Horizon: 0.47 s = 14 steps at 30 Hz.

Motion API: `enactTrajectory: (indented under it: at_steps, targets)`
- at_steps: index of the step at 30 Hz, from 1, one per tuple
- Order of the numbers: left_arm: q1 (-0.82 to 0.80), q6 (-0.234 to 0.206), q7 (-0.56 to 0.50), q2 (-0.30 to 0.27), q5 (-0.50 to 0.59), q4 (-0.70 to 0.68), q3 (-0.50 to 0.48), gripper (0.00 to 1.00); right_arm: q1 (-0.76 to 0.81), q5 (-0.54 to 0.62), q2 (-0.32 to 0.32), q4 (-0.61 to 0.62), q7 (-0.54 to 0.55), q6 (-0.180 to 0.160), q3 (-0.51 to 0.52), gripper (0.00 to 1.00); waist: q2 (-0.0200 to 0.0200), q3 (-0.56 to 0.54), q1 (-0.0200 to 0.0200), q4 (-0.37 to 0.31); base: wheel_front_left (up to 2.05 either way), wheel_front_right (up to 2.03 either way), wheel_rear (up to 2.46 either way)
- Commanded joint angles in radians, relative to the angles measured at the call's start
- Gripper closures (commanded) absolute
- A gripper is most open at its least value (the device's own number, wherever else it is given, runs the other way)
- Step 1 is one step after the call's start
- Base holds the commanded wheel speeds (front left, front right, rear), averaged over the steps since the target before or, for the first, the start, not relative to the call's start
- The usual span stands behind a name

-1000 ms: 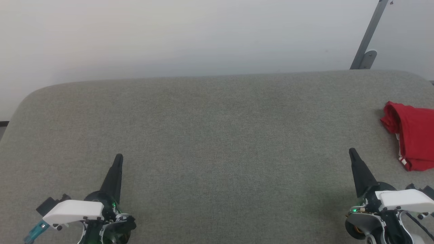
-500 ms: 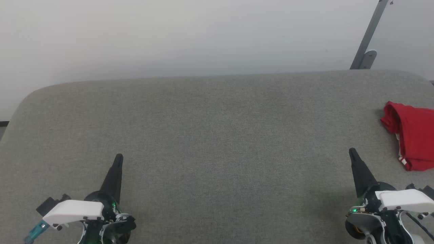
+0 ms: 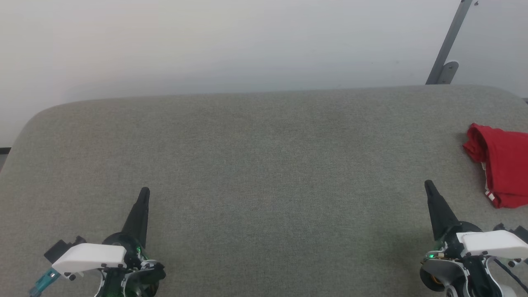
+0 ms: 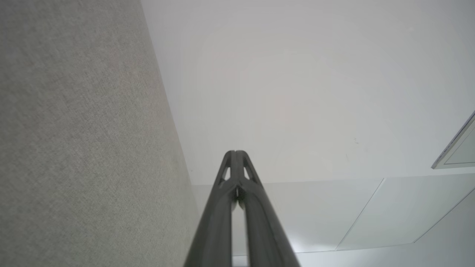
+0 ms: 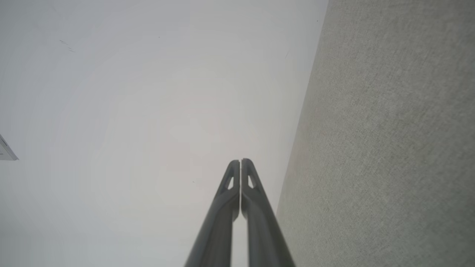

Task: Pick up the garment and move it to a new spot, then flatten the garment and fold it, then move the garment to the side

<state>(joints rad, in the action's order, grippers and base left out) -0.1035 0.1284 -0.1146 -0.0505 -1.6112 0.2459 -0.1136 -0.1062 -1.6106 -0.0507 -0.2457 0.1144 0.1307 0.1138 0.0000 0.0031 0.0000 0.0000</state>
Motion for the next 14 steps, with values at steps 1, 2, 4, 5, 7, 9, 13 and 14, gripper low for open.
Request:
enactTrajectory:
  at_steps: [1, 2, 4, 5, 7, 9, 13, 14]
  targets:
    - [-0.012, 0.004, -0.003, 0.002, -0.003, -0.001, 0.0, 1.0, -0.005, -0.005, 0.003, 0.003, 0.002, 0.0, 0.001, 1.0, 0.0, 0.0, 0.0, 0.0, 0.0, 0.0, 0.0]
    - [-0.012, 0.004, -0.003, 0.002, -0.003, -0.001, 0.0, 1.0, -0.005, -0.005, 0.003, 0.003, 0.002, 0.0, 0.001, 1.0, 0.0, 0.0, 0.0, 0.0, 0.0, 0.0, 0.0]
    - [-0.012, 0.004, -0.003, 0.002, -0.003, -0.001, 0.0, 1.0, -0.005, -0.005, 0.003, 0.003, 0.002, 0.0, 0.001, 1.0, 0.0, 0.0, 0.0, 0.0, 0.0, 0.0, 0.0]
    - [-0.012, 0.004, -0.003, 0.002, -0.003, -0.001, 0.0, 1.0, -0.005, -0.005, 0.003, 0.003, 0.002, 0.0, 0.001, 1.0, 0.0, 0.0, 0.0, 0.0, 0.0, 0.0, 0.0]
    - [-0.012, 0.004, -0.003, 0.002, -0.003, -0.001, 0.0, 1.0, -0.005, -0.005, 0.003, 0.003, 0.002, 0.0, 0.001, 1.0, 0.0, 0.0, 0.0, 0.0, 0.0, 0.0, 0.0]
    - [-0.012, 0.004, -0.003, 0.002, -0.003, -0.001, 0.0, 1.0, -0.005, -0.005, 0.003, 0.003, 0.002, 0.0, 0.001, 1.0, 0.0, 0.0, 0.0, 0.0, 0.0, 0.0, 0.0]
    - [-0.012, 0.004, -0.003, 0.002, -0.003, -0.001, 0.0, 1.0, -0.005, -0.005, 0.003, 0.003, 0.002, 0.0, 0.001, 1.0, 0.0, 0.0, 0.0, 0.0, 0.0, 0.0, 0.0]
    - [-0.012, 0.004, -0.003, 0.002, -0.003, -0.001, 0.0, 1.0, -0.005, -0.005, 0.003, 0.003, 0.002, 0.0, 0.001, 1.0, 0.0, 0.0, 0.0, 0.0, 0.0, 0.0, 0.0]
